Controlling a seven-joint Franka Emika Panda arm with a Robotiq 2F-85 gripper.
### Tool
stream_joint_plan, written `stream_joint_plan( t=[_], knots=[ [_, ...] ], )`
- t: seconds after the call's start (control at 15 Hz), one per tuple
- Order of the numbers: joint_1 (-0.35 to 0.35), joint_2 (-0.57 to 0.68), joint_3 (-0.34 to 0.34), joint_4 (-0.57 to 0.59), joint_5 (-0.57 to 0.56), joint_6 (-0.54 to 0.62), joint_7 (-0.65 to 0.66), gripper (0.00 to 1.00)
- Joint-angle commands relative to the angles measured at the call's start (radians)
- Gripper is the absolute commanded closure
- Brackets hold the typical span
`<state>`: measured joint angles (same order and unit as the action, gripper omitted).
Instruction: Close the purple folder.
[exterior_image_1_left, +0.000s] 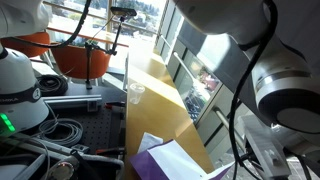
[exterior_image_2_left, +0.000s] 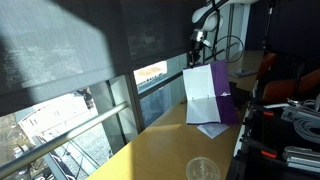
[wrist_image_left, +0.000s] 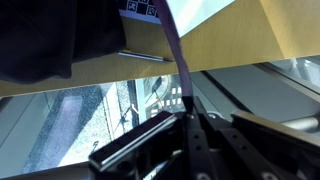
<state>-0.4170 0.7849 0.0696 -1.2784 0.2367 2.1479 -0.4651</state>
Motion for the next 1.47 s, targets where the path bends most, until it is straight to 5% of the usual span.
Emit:
stream_joint_plan(
  t=[0.0, 0.73, 1.4],
  knots=[
    [0.030, -0.060, -0.012, -0.139, -0.009, 0.043, -0.028, 1.00],
    [0.091, -0.081, -0.055, -0.074, -0.192, 0.093, -0.119, 1.00],
    [0.184, -0.097, -0.026, -0.255, -0.205, 0.361, -0.122, 1.00]
  ],
)
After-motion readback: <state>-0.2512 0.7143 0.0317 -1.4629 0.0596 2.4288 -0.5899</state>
